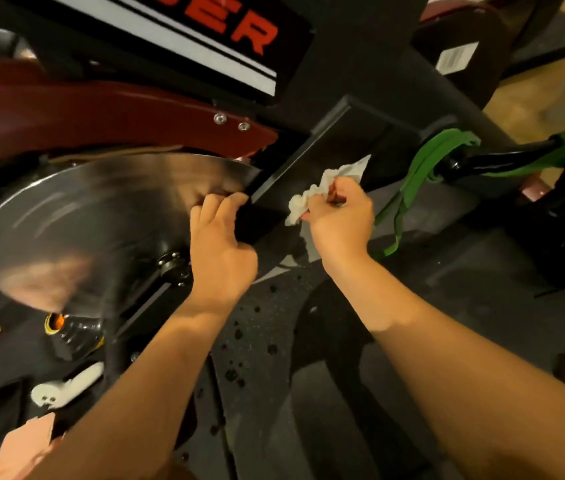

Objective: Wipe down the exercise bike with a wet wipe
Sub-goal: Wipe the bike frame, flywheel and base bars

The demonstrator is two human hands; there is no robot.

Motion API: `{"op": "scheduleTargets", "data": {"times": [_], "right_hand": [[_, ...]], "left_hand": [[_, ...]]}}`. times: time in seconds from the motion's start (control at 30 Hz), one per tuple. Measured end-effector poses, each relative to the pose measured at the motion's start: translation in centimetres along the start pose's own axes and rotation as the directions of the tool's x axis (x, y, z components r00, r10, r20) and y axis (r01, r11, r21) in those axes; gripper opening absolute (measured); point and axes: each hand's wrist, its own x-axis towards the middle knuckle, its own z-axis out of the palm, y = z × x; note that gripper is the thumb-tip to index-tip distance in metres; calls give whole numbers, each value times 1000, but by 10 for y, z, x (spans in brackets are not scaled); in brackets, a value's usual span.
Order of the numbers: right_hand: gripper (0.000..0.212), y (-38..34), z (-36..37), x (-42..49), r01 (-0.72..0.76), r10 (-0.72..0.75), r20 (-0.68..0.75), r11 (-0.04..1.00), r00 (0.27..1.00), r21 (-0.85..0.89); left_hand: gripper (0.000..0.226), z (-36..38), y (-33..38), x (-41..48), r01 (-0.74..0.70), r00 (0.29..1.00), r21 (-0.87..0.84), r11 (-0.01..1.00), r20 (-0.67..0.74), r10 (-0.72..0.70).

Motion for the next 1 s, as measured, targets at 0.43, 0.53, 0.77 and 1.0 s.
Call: {"op": "scheduleTargets", "data": {"times": [0.43, 0.53, 0.77, 1.0], "right_hand": [[33, 12, 30, -7, -604, 465, 434, 750, 772, 269], [34, 15, 33, -7, -632, 482, 467, 735, 742, 246], [29, 26, 42, -30, -715, 566, 481, 666, 670, 212], [16, 2, -4, 18, -617, 531, 315, 658, 786, 431]], "left_hand": [[75, -23, 44, -28, 242, 954, 43, 969, 169, -246], [76, -24, 36, -64, 274, 889, 113, 955, 350, -296], [51, -55, -27, -124, 486, 818, 146, 862, 271, -507], [51, -37, -1, -72, 227, 947, 112, 968, 206, -246]]}}
